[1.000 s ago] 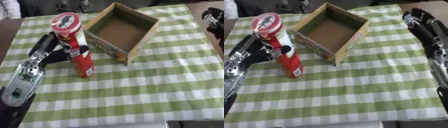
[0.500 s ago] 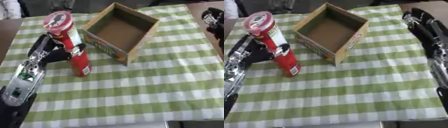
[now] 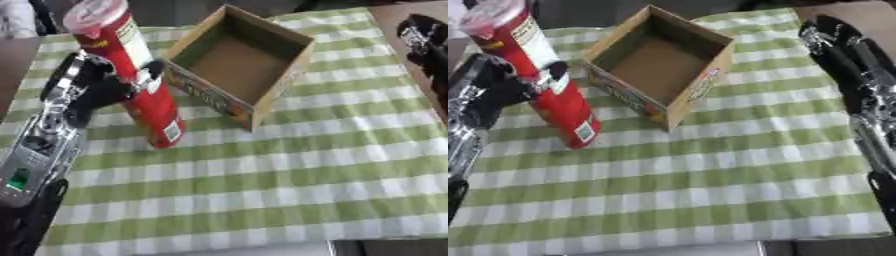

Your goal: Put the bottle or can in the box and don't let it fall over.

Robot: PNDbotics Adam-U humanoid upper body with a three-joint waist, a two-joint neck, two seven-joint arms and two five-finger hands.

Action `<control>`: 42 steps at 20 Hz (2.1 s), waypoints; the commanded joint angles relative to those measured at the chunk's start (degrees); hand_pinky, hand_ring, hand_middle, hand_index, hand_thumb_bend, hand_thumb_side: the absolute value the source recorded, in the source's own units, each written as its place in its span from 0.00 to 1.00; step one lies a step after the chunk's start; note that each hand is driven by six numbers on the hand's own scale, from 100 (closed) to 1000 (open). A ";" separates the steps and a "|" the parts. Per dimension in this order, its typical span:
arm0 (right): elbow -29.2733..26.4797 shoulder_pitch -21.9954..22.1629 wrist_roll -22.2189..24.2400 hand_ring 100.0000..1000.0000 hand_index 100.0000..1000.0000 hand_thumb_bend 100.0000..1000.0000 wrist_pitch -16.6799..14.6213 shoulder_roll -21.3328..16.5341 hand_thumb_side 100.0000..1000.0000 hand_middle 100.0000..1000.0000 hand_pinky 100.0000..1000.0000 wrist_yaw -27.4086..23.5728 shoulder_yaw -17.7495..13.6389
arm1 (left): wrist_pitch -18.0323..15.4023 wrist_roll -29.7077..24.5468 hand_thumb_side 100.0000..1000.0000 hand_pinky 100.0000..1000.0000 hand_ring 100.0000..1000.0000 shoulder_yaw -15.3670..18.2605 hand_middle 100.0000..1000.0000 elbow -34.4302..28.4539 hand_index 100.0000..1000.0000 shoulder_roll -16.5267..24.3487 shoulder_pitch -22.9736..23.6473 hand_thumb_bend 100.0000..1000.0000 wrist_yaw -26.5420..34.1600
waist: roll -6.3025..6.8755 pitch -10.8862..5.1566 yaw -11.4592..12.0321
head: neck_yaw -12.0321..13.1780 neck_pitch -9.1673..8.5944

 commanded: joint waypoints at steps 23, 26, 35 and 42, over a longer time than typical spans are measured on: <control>-1.43 -5.27 1.37 1.00 0.95 0.00 0.67 1.42 0.62 0.97 1.00 -0.86 1.29 | -6.08 7.66 0.09 0.88 0.52 3.43 0.56 29.82 0.29 -8.71 -30.29 0.00 -15.64 | 0.23 0.87 -4.66 | 3.39 -2.22; -1.41 -5.52 1.62 0.99 0.95 0.00 0.72 1.61 0.62 0.97 1.00 -0.85 1.49 | -7.90 8.54 0.08 0.88 0.53 4.15 0.57 34.21 0.31 -9.76 -30.79 0.00 -17.90 | 0.45 1.26 -5.12 | 3.79 -2.64; -1.35 -5.32 1.51 0.99 0.95 0.00 0.63 1.58 0.62 0.97 1.00 -1.12 1.34 | -10.75 -1.19 0.38 0.96 0.67 4.19 0.79 39.57 0.86 -9.90 -29.89 0.68 -25.88 | 0.65 1.24 -5.02 | 3.39 -2.60; -1.26 -4.92 1.25 0.99 0.95 0.00 0.63 1.51 0.63 0.97 1.00 -1.28 1.11 | -9.80 -5.25 0.38 0.97 0.68 5.13 0.78 39.66 0.82 -9.51 -29.07 0.69 -30.13 | 0.57 0.83 -4.55 | 2.93 -2.21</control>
